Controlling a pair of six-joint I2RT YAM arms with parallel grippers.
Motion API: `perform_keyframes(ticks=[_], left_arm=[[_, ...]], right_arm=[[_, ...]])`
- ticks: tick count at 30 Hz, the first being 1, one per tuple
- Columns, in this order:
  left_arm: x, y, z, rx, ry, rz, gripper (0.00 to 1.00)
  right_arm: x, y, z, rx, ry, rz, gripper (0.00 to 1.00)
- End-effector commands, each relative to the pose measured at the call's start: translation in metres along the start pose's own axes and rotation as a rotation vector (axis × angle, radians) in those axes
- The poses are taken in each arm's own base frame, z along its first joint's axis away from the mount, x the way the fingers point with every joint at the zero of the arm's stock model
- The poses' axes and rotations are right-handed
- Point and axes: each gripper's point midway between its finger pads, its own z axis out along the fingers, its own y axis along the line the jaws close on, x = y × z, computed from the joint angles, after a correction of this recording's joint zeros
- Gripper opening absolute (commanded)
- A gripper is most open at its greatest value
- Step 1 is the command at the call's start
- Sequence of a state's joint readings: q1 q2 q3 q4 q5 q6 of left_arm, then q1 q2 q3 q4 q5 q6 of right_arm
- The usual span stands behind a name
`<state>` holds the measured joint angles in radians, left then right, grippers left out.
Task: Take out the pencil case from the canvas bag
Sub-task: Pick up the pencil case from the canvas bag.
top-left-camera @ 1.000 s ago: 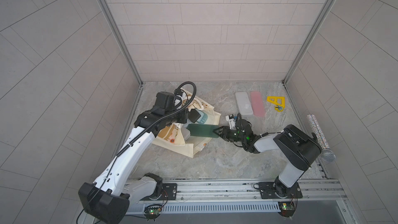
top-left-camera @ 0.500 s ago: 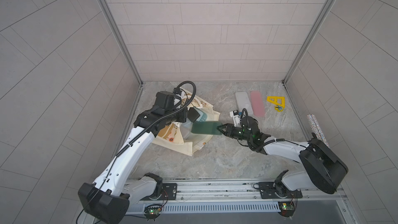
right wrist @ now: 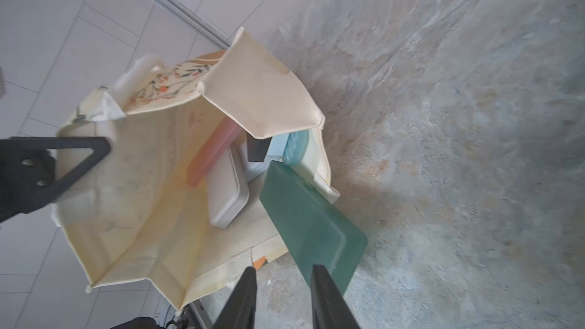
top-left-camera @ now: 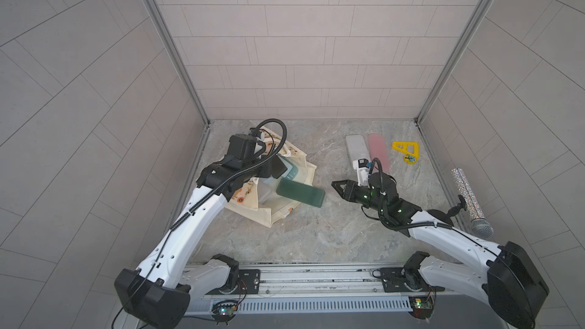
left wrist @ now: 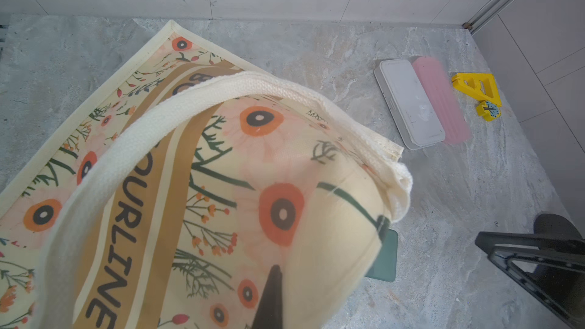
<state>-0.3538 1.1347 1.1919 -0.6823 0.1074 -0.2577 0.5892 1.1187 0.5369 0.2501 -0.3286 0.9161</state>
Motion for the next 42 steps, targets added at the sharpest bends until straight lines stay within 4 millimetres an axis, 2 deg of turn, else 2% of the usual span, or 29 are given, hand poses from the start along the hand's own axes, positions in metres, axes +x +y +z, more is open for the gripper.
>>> perform_keyframes(ticks=[1, 2, 4, 7, 9, 12, 21, 26, 30, 34, 42], left_arm=[[-0.024, -0.004, -0.014, 0.017, -0.091, -0.026, 0.0], [-0.025, -0.005, -0.015, 0.019, -0.095, -0.026, 0.0], [-0.027, -0.006, -0.018, 0.023, -0.101, -0.027, 0.0], [-0.031, -0.008, -0.02, 0.031, -0.108, -0.028, 0.0], [-0.033, -0.01, -0.021, 0.042, -0.112, -0.033, 0.0], [-0.036, -0.015, -0.021, 0.069, -0.118, -0.045, 0.0], [-0.043, -0.021, -0.027, 0.097, -0.133, -0.056, 0.0], [-0.044, -0.022, -0.029, 0.101, -0.136, -0.057, 0.0], [-0.043, -0.021, -0.029, 0.099, -0.136, -0.058, 0.0], [-0.042, -0.02, -0.028, 0.097, -0.133, -0.059, 0.0], [-0.04, -0.017, -0.028, 0.08, -0.129, -0.053, 0.0]], right_arm=[[0.021, -0.024, 0.013, 0.064, 0.071, 0.006, 0.38], [0.022, -0.025, 0.018, 0.057, 0.08, 0.003, 0.46], [0.026, -0.032, 0.024, 0.076, 0.091, -0.002, 0.67], [0.03, -0.035, 0.029, 0.079, 0.086, 0.006, 0.84], [0.033, -0.031, 0.034, 0.074, 0.085, -0.003, 0.88], [0.037, -0.032, 0.046, 0.074, 0.088, 0.007, 0.89], [0.041, -0.031, 0.083, -0.017, 0.078, 0.131, 0.84], [0.041, -0.011, 0.101, -0.161, 0.075, 0.216, 0.73], [0.043, -0.006, 0.111, -0.222, 0.07, 0.276, 0.57], [0.046, -0.011, 0.114, -0.224, 0.068, 0.294, 0.45], [0.044, -0.01, 0.104, -0.225, 0.058, 0.292, 0.34]])
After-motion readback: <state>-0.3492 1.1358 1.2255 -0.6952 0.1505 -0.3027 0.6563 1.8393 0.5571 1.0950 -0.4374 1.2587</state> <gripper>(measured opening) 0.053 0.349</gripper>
